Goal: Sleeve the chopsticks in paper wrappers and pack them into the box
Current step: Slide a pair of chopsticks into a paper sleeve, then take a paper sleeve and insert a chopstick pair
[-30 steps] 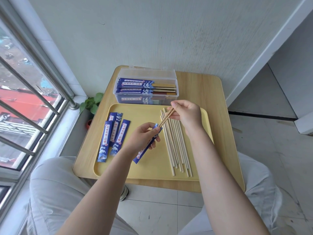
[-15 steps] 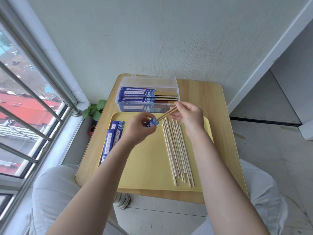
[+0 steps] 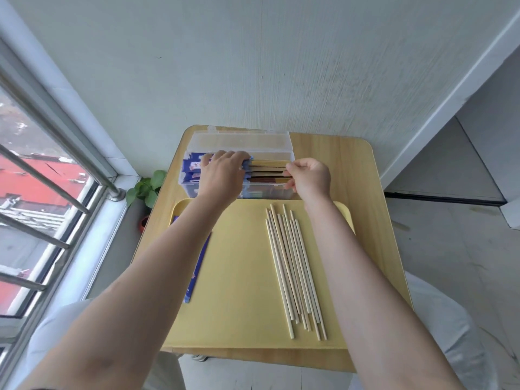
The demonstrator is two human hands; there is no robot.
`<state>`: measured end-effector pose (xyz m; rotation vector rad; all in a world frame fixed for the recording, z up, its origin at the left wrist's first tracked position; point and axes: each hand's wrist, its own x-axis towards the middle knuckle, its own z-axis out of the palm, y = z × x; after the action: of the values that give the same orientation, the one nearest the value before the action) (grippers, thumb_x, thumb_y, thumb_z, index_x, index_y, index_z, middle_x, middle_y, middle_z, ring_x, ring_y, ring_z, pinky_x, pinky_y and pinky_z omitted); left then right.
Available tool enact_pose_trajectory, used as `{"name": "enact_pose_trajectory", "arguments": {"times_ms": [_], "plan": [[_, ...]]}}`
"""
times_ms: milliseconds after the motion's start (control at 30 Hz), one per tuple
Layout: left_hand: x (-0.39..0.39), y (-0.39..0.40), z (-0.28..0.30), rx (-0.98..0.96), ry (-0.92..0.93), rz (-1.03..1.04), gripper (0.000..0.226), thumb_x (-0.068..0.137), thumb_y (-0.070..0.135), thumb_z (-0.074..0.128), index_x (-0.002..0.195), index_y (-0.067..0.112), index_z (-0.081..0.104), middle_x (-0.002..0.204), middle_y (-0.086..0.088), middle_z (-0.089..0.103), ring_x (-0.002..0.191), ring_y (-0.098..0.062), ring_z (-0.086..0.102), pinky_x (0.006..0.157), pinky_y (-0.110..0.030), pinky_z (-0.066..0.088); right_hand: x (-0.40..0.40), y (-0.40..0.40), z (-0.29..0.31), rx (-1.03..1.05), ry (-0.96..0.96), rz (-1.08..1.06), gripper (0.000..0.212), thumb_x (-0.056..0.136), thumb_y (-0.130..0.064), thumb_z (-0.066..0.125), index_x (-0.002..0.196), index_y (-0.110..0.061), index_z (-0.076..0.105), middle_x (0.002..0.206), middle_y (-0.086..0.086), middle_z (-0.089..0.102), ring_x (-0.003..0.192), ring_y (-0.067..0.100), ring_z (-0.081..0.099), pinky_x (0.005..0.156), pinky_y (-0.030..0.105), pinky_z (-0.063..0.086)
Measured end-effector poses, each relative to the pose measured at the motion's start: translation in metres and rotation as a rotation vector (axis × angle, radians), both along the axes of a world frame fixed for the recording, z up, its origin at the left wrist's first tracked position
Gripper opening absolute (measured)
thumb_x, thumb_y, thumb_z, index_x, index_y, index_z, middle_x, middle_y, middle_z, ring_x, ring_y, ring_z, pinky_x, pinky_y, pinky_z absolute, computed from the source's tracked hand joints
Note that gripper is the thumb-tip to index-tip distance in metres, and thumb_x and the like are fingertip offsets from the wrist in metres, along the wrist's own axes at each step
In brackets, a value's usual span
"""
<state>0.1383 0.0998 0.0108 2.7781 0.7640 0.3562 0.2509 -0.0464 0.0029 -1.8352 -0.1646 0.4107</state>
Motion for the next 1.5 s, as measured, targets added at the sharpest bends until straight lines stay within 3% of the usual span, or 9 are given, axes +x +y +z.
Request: {"name": "enact_pose_trajectory", "arguments": {"times_ms": [200, 367, 567, 800, 1067, 1133, 1200, 1300, 1500], "plan": [[0.017, 0.008, -0.023, -0.106, -0.041, 0.015, 0.031, 0.103, 0.017, 0.053, 0.133, 0.017, 0.061, 0.136, -0.007, 0.060, 0.127, -0.030, 0.045, 0.104, -0.045, 0.037, 0.013, 0.013, -0.012, -0.082, -0.178, -0.059, 0.004, 0.092, -0.017, 0.068, 0.092, -0.015, 0.072, 0.087, -0.004, 0.072, 0.077, 0.013, 0.065, 0.068, 0.021, 0.052], [-0.001, 0.012, -0.029, -0.036, -0.091, 0.230, 0.040, 0.100, 0.036, 0.053, 0.133, 0.012, 0.058, 0.142, -0.014, 0.048, 0.133, -0.034, 0.039, 0.110, -0.046, 0.031, 0.015, 0.024, -0.017, -0.125, -0.228, -0.085, 0.007, 0.094, -0.016, 0.067, 0.096, -0.012, 0.073, 0.090, -0.005, 0.069, 0.084, 0.011, 0.064, 0.060, 0.008, 0.038], [-0.011, 0.013, -0.041, -0.093, 0.111, 0.186, 0.061, 0.104, 0.053, 0.031, 0.154, 0.019, 0.032, 0.163, -0.011, 0.026, 0.152, -0.032, 0.013, 0.123, -0.047, 0.013, 0.013, 0.036, -0.020, -0.433, -0.453, -0.043, 0.015, 0.096, -0.027, 0.066, 0.101, -0.014, 0.072, 0.116, 0.004, 0.056, 0.077, 0.017, 0.054, 0.060, 0.025, 0.039], [-0.011, 0.004, -0.043, -0.065, 0.202, 0.193, 0.066, 0.104, 0.057, 0.020, 0.160, 0.023, 0.016, 0.168, -0.008, 0.012, 0.155, -0.028, 0.004, 0.124, -0.046, 0.005, -0.004, 0.042, -0.028, -0.543, -0.962, 0.306, 0.026, 0.099, -0.017, 0.049, 0.102, -0.008, 0.074, 0.102, 0.007, 0.066, 0.100, 0.028, 0.058, 0.082, 0.036, 0.041], [-0.016, 0.006, -0.038, -0.147, 0.050, 0.163, 0.060, 0.103, 0.050, 0.035, 0.154, 0.018, 0.033, 0.164, -0.012, 0.024, 0.153, -0.030, 0.011, 0.125, -0.047, 0.011, -0.013, 0.039, -0.013, -0.598, -0.909, 0.359, 0.033, 0.102, -0.019, 0.045, 0.129, -0.011, 0.062, 0.125, 0.008, 0.059, 0.119, 0.027, 0.052, 0.102, 0.041, 0.036], [-0.028, -0.002, -0.035, -0.153, -0.032, 0.152, 0.055, 0.104, 0.043, 0.041, 0.153, 0.017, 0.036, 0.165, -0.013, 0.019, 0.154, -0.031, 0.008, 0.124, -0.045, 0.011, -0.027, 0.034, -0.008, -0.523, -0.935, 0.281, 0.028, 0.096, -0.012, 0.051, 0.121, -0.008, 0.065, 0.118, 0.011, 0.059, 0.113, 0.030, 0.053, 0.097, 0.043, 0.038], [-0.041, -0.011, -0.032, -0.094, -0.076, 0.160, 0.044, 0.101, 0.032, 0.048, 0.141, 0.014, 0.049, 0.156, -0.015, 0.033, 0.147, -0.035, 0.026, 0.115, -0.045, 0.029, -0.042, 0.029, -0.010, -0.460, -0.922, 0.238, 0.021, 0.092, -0.007, 0.054, 0.108, -0.006, 0.067, 0.109, 0.011, 0.059, 0.105, 0.030, 0.054, 0.089, 0.041, 0.041], [-0.069, -0.023, -0.031, -0.101, 0.019, 0.324, 0.019, 0.093, 0.017, 0.052, 0.108, 0.007, 0.058, 0.121, -0.013, 0.053, 0.109, -0.033, 0.050, 0.082, -0.040, 0.042, -0.074, 0.021, -0.021, -0.464, -0.747, 0.378, 0.015, 0.095, -0.009, 0.050, 0.098, -0.008, 0.064, 0.104, 0.007, 0.060, 0.098, 0.026, 0.054, 0.073, 0.036, 0.042], [-0.111, -0.054, -0.049, -0.211, 0.277, 0.417, 0.026, 0.093, 0.015, 0.049, 0.119, 0.011, 0.051, 0.124, -0.010, 0.051, 0.116, -0.030, 0.049, 0.082, -0.039, 0.042, -0.123, 0.000, -0.051, -0.653, -0.556, 0.523, 0.019, 0.099, -0.015, 0.046, 0.102, -0.010, 0.064, 0.107, 0.008, 0.063, 0.095, 0.031, 0.060, 0.073, 0.035, 0.048]]}}
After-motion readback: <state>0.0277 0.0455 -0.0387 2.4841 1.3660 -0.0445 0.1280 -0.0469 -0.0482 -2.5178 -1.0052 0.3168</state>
